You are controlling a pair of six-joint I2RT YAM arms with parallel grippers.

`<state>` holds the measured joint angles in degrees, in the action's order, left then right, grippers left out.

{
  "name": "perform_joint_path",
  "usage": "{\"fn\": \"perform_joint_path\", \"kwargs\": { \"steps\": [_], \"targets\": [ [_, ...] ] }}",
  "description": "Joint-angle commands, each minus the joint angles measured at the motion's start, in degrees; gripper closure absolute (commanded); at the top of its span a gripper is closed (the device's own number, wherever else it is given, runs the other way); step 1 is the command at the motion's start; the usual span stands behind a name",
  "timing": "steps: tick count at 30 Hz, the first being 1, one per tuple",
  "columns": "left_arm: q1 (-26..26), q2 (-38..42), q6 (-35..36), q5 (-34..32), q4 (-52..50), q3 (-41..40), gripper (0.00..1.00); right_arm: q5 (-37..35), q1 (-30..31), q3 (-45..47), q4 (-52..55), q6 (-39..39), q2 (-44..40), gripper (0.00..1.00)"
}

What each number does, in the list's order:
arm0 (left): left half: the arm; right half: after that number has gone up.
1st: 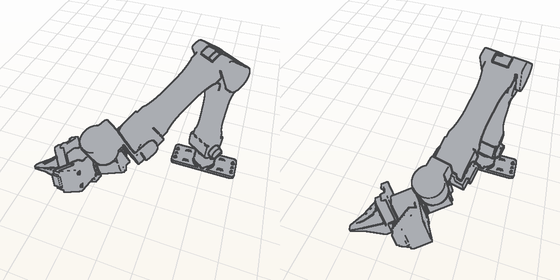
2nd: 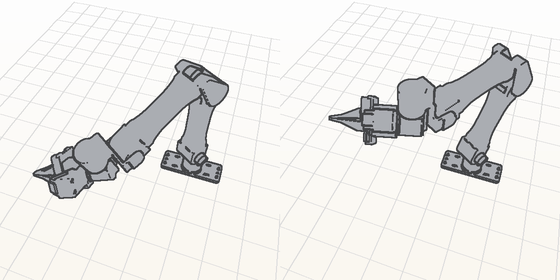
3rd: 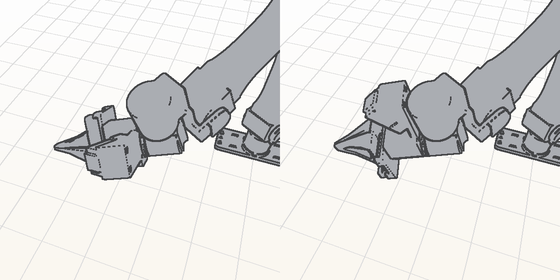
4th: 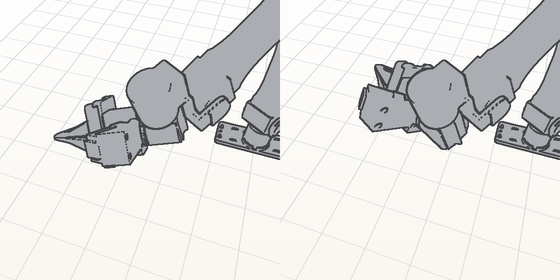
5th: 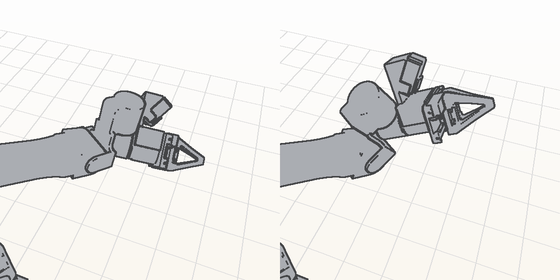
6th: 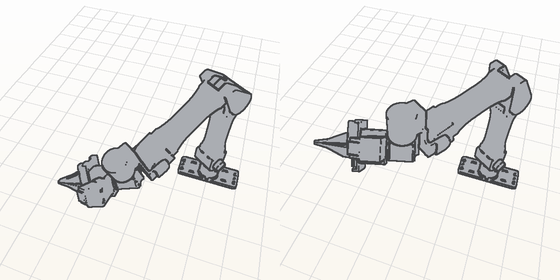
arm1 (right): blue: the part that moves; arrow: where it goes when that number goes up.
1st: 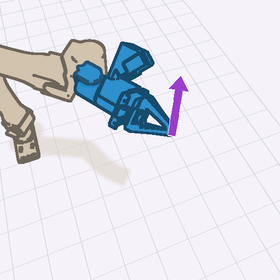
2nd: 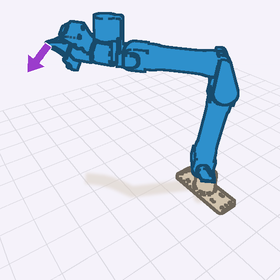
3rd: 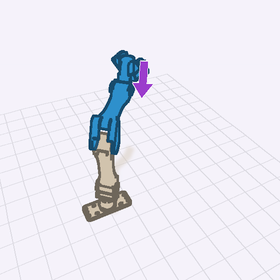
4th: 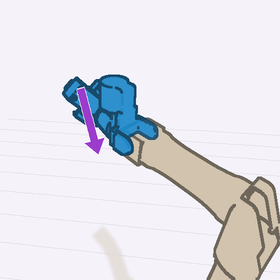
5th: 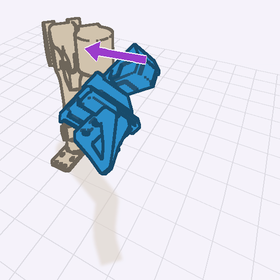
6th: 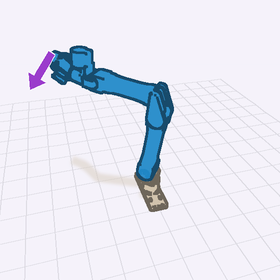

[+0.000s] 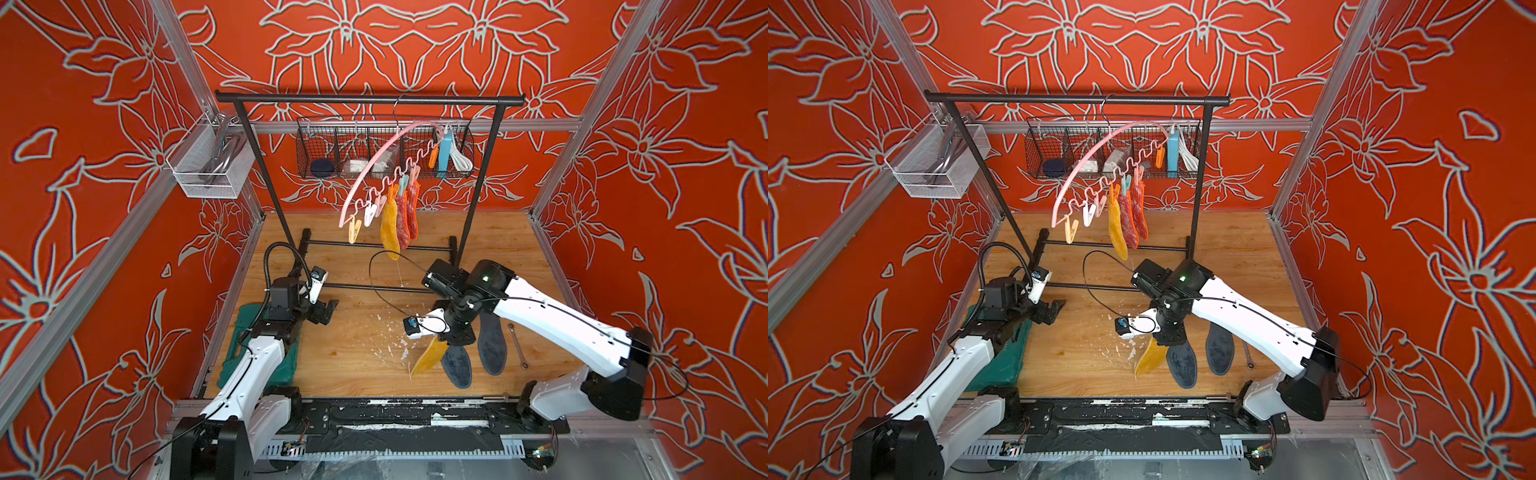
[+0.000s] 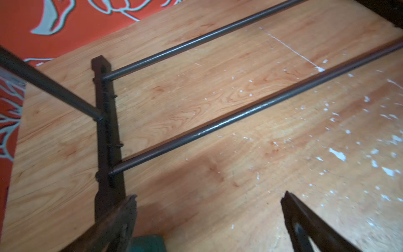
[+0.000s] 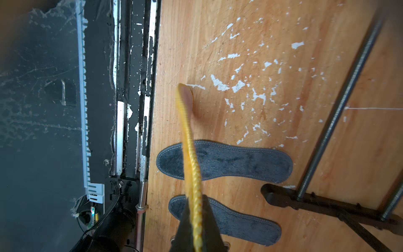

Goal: Take the shoe insoles off the hanger
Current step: Place the insole at the center of the board.

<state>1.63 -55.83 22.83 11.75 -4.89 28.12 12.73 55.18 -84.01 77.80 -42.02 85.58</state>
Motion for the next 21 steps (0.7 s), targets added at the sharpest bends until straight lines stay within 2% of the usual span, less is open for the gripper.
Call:
{"fn": "perform_joint_path", "kwargs": {
  "steps": [1,9,14,21],
  "targets": [
    [1.17,-0.43,-3.87,-2.78,2.41,0.61,0.02,1.81,0.46,-2.13,3.54,-3.33,4.72,1.0],
    [2.17,-0.42,-3.86,-1.43,2.08,0.58,0.02,-5.81,0.41,-3.37,-5.59,-2.89,11.1,1.0],
    [2.28,-0.18,-3.08,-1.57,2.26,0.07,0.02,-5.57,0.46,-4.5,-6.84,-4.29,12.16,1.0],
    [2.24,-0.43,-3.12,-1.8,1.68,0.49,0.02,-10.22,0.48,-1.43,-15.88,-3.6,13.14,1.0]
  ]
}}
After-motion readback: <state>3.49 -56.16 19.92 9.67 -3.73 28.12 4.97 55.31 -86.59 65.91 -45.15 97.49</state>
